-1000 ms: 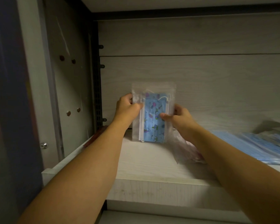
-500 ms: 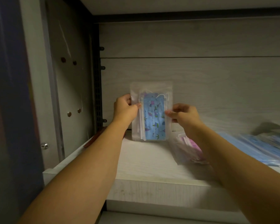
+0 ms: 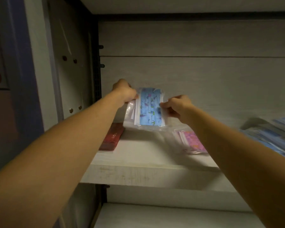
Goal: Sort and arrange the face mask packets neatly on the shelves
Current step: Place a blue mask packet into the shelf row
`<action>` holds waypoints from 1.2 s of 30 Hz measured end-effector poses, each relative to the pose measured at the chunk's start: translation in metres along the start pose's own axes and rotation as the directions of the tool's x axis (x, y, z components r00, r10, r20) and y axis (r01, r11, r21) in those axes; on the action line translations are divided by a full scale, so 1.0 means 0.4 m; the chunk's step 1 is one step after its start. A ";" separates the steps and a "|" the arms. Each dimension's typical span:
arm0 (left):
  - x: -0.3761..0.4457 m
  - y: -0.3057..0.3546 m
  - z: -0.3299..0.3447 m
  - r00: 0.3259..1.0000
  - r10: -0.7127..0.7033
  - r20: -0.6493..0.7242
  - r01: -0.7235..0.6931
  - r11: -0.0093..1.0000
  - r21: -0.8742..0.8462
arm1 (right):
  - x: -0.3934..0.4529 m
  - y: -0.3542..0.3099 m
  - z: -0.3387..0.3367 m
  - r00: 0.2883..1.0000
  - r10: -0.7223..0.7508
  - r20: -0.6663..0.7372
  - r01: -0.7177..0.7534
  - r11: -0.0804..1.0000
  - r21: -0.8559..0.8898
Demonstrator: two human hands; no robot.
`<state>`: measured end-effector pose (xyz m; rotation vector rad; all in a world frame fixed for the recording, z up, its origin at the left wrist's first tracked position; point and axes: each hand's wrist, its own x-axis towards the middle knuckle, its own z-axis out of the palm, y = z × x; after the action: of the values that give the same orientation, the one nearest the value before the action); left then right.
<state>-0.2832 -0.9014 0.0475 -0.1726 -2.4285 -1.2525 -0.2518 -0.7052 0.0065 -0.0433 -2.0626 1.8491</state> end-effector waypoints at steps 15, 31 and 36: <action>-0.073 -0.037 0.033 0.946 -0.147 0.288 -0.020 0.862 0.507 | -0.049 0.052 0.037 0.894 0.434 0.109 -0.318 0.789 -0.526; -0.073 -0.103 0.063 0.970 -0.098 0.223 -0.096 0.689 0.719 | -0.063 0.060 0.058 0.842 0.528 0.107 -0.311 0.639 -0.704; -0.075 -0.109 0.039 0.974 -0.019 0.224 -0.157 0.658 0.737 | -0.068 0.054 0.066 0.833 0.544 0.104 -0.323 0.629 -0.707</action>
<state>-0.2731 -0.9126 -0.0056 -0.1573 -2.8732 -0.0964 -0.2389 -0.7344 -0.0231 -0.5269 -3.0845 1.2588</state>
